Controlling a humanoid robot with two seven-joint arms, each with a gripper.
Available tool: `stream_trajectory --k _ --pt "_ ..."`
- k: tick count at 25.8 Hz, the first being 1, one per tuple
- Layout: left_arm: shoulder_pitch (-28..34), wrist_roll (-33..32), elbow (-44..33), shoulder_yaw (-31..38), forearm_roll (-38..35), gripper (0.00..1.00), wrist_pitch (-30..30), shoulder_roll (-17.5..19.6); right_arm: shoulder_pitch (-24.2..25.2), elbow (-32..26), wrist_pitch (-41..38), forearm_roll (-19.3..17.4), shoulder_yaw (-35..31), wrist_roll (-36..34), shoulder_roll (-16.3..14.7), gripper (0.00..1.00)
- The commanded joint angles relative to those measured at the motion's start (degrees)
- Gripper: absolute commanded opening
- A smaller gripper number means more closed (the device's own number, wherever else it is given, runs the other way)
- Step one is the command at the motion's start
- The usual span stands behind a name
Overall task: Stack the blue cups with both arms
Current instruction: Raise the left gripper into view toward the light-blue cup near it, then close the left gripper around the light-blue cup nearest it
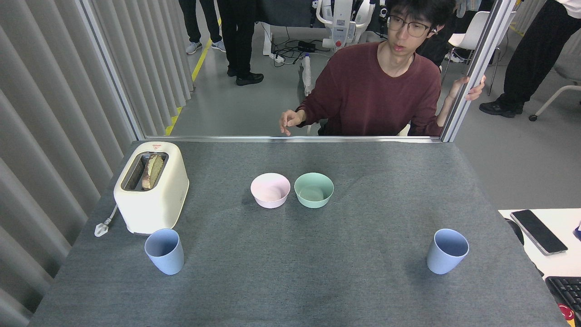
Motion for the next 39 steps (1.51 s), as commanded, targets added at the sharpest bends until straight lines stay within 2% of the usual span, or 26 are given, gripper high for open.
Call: stream_trajectory --k 1,5,12,20,29,39 --pt "-0.62 -0.06 2.49 0.11 0.07 1.0 0.03 -0.34 0.0 0.0 0.01 0.0 -0.13 0.17 0.0 1.0" --pt "-3.0 -0.06 5.56 0.29 0.34 1.0 0.82 -0.52 0.0 0.0 0.01 0.0 -0.3 0.09 0.0 1.0" --pt "-15.47 -0.24 17.25 0.46 -0.28 1.0 1.08 0.1 0.0 0.0 0.01 0.0 -0.39 0.09 0.0 1.0" --pt "-24.97 -0.76 28.5 0.46 -0.1 0.99 3.98 0.27 0.0 0.09 -0.08 0.0 -0.48 0.09 0.09 1.0" --pt "-29.19 -0.76 34.65 0.37 0.42 0.99 6.8 0.27 -0.09 0.62 -0.08 0.09 -0.39 0.17 0.17 1.0" --pt "-35.34 -0.76 40.98 0.46 0.78 0.99 6.88 0.97 -0.18 1.05 -0.08 0.09 -0.39 0.17 0.26 1.0"
